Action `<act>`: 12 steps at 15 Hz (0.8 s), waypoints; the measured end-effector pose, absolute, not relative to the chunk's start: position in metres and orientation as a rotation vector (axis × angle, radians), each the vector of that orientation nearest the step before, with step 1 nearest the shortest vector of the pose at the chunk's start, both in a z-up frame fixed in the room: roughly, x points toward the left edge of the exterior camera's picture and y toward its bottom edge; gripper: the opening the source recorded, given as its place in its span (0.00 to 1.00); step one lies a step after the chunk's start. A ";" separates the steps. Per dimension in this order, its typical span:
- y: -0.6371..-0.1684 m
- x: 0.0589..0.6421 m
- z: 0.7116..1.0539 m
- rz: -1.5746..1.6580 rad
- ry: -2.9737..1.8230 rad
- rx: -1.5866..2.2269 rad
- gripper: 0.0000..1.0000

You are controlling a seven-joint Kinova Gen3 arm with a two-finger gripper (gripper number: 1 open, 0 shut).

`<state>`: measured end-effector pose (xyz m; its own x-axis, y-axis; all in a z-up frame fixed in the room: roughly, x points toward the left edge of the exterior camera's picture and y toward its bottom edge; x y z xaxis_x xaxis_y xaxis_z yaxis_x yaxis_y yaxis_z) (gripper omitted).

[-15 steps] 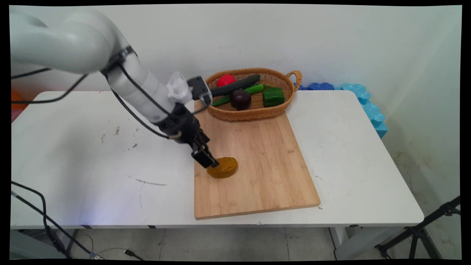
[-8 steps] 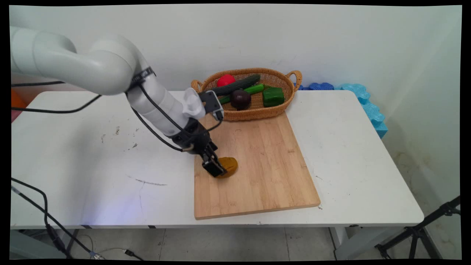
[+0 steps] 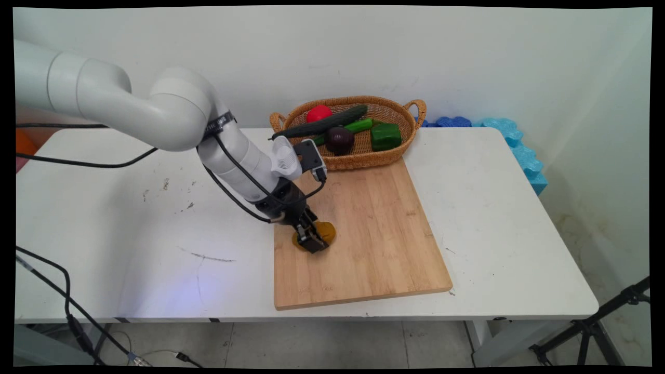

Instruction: Pick up the potato from the cutting board, then place the picked object in the vegetable basket

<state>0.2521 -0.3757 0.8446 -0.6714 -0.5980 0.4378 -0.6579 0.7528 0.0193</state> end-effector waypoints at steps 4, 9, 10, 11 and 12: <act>-0.375 0.248 0.844 0.189 -2.531 0.927 0.00; -0.370 0.243 0.872 0.174 -2.512 0.878 0.00; -0.369 0.241 0.883 0.169 -2.504 0.867 0.00; -0.369 0.240 0.897 0.164 -2.492 0.857 0.00; -0.370 0.239 0.911 0.162 -2.479 0.849 0.00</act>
